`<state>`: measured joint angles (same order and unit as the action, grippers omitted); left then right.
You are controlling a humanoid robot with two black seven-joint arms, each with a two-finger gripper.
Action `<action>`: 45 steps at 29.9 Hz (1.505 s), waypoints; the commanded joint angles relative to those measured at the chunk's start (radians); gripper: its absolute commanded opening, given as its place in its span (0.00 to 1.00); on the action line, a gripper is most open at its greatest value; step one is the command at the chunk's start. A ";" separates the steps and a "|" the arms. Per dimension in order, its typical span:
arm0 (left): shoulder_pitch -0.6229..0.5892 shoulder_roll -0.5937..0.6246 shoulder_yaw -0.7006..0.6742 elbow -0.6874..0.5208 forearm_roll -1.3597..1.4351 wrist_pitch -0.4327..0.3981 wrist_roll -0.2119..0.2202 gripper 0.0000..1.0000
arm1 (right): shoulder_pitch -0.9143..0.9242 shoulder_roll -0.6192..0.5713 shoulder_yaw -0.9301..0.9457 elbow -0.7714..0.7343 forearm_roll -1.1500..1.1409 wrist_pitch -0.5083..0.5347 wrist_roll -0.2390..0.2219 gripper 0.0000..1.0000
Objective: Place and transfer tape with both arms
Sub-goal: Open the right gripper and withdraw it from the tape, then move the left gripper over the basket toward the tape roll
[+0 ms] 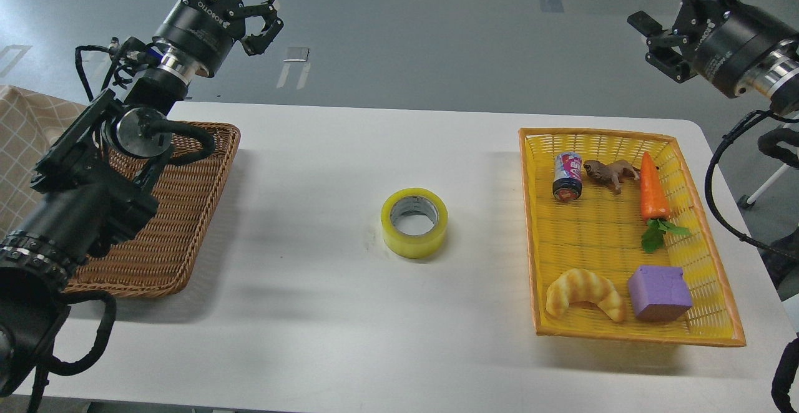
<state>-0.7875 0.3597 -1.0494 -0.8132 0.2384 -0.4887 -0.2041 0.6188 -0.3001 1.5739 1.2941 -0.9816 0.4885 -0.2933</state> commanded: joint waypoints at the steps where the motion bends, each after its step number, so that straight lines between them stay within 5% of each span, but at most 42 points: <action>1: -0.001 0.004 0.011 -0.001 0.013 0.000 0.000 0.99 | -0.008 0.044 0.093 -0.022 0.131 0.000 0.000 1.00; 21: -0.096 0.114 0.063 -0.081 0.557 0.000 -0.015 0.98 | -0.047 0.161 0.222 -0.124 0.741 0.000 -0.009 1.00; 34: -0.111 0.226 0.087 -0.250 0.794 0.000 -0.015 0.98 | -0.090 0.144 0.195 -0.107 0.750 0.000 -0.014 1.00; 45: -0.263 0.318 0.360 -0.284 1.067 0.000 0.002 0.98 | -0.111 0.136 0.195 -0.113 0.750 0.000 -0.012 1.00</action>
<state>-1.0216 0.6482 -0.7667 -1.0833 1.2568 -0.4886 -0.2117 0.5158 -0.1641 1.7687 1.1859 -0.2316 0.4888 -0.3054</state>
